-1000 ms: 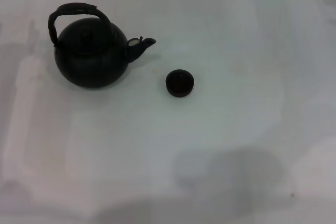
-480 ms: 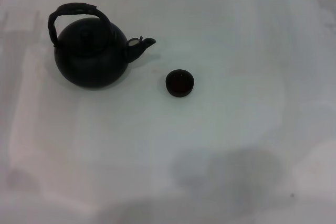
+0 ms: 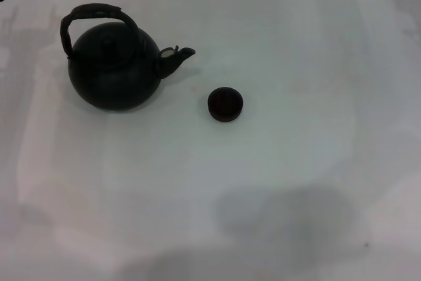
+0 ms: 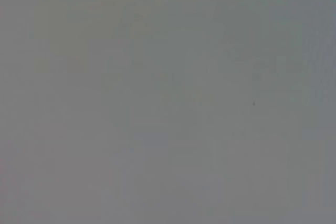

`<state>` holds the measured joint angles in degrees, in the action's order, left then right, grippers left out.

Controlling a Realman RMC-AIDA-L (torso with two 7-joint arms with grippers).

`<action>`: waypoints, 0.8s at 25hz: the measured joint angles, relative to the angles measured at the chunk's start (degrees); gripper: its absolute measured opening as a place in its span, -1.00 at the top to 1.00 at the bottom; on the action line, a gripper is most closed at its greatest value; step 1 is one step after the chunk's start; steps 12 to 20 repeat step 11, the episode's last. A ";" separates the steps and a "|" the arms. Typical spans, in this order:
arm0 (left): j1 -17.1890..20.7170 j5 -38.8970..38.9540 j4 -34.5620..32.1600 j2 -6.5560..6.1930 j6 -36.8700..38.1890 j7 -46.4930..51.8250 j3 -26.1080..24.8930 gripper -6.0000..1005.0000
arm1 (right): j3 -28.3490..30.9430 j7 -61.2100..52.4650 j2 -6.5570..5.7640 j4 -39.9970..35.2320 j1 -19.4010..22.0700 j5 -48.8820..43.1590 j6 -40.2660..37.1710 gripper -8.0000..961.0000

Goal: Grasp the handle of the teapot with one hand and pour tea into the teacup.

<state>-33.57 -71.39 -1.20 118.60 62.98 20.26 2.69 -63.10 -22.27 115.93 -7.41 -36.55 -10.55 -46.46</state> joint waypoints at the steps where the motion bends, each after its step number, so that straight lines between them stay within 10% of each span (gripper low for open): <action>1: -0.16 -0.05 -0.01 0.02 -0.13 0.02 0.02 -0.60 | 0.03 0.00 0.00 0.02 0.00 0.08 0.02 -0.74; 20: -1.64 -0.13 -0.04 0.06 -0.15 0.09 0.09 -0.60 | 0.25 -0.01 0.02 0.03 -1.55 0.62 1.58 -0.74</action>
